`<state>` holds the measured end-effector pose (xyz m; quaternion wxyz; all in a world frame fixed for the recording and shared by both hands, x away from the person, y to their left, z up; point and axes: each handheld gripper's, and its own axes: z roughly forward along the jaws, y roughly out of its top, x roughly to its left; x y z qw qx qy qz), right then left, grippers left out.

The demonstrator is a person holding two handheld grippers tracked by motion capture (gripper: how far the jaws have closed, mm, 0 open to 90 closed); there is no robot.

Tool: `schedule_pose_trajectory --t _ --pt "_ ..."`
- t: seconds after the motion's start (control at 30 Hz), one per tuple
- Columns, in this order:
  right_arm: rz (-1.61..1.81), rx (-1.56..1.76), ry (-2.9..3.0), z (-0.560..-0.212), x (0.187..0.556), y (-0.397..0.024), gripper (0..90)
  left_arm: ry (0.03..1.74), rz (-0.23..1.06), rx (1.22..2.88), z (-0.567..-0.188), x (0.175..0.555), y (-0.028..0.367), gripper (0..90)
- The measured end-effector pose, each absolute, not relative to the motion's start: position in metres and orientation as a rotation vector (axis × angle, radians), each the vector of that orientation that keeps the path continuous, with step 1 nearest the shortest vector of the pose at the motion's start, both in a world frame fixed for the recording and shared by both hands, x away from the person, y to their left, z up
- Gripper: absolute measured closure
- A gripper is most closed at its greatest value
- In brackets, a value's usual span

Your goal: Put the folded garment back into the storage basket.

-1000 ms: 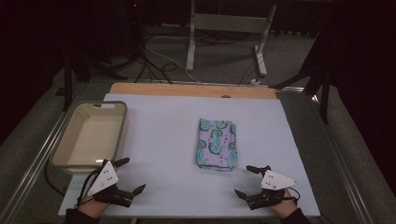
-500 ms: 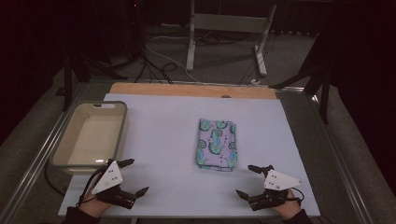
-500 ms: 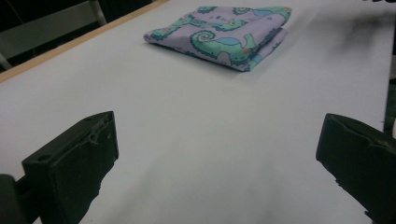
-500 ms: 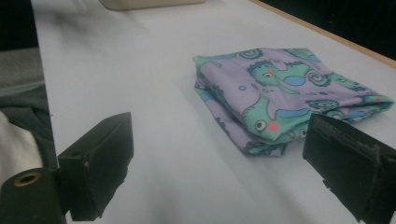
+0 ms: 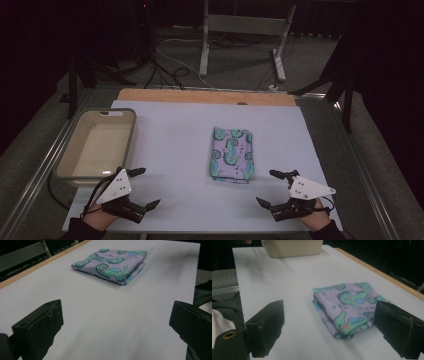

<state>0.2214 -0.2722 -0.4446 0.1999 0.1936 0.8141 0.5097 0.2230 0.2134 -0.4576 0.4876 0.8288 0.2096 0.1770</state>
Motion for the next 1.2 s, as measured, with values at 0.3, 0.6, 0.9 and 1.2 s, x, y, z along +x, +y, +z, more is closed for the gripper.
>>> schedule_pose_trajectory --t 0.3,0.6,0.9,1.2 --pt "1.396 0.512 2.242 -0.415 0.228 -0.272 9.4 0.505 0.399 2.015 -0.440 0.229 0.212 0.0" --pt "1.393 0.502 2.197 -0.395 0.234 -0.270 9.4 0.496 0.371 2.000 -0.418 0.242 0.208 0.0" --pt "1.381 0.499 2.179 -0.381 0.244 -0.268 9.3 0.456 0.381 2.012 -0.405 0.253 0.195 0.0" --pt "1.346 0.518 2.136 -0.368 0.259 -0.259 9.4 0.468 0.383 2.021 -0.392 0.270 0.180 0.0"
